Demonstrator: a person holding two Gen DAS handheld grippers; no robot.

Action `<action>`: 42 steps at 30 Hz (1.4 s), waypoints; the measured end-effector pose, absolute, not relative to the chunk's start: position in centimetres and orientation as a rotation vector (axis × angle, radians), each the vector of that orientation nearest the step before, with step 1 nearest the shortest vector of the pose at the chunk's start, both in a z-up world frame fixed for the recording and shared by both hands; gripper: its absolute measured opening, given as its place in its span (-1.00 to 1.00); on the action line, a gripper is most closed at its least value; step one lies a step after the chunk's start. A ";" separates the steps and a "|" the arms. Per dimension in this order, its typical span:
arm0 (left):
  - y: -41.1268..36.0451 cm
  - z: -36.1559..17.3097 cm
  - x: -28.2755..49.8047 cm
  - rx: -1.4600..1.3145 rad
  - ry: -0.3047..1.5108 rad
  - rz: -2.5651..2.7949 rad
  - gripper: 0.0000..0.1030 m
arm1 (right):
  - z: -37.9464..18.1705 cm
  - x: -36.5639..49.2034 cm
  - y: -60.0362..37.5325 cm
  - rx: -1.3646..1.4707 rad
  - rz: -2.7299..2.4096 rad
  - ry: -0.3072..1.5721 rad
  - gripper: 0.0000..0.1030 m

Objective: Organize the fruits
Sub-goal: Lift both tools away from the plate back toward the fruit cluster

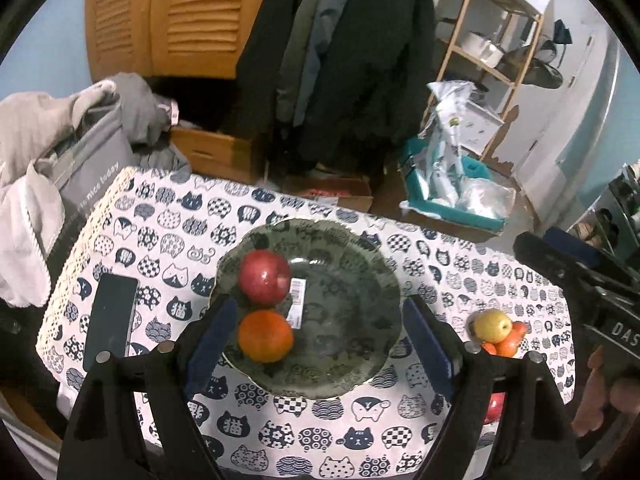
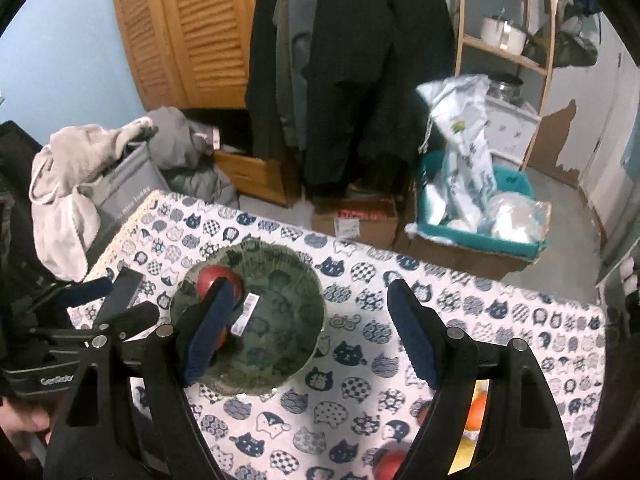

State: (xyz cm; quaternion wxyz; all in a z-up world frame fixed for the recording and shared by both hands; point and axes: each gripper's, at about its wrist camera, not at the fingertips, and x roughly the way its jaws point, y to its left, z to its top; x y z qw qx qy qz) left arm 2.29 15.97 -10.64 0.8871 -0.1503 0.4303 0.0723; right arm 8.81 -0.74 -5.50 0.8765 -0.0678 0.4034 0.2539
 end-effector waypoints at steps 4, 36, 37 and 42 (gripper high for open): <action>14.8 -9.3 1.7 -0.292 0.865 0.134 0.72 | -3.8 7.6 -2.3 -0.139 0.519 0.797 0.62; 2.7 -7.2 0.7 -0.116 0.854 -0.038 0.97 | -4.5 3.3 -19.0 -0.069 0.307 0.818 0.69; 2.3 -7.3 0.7 -0.108 0.859 -0.042 0.97 | -4.7 3.2 -19.4 -0.065 0.301 0.825 0.69; 0.4 -8.4 1.0 -0.074 0.889 -0.064 0.97 | -6.1 3.2 -20.9 -0.051 0.281 0.862 0.68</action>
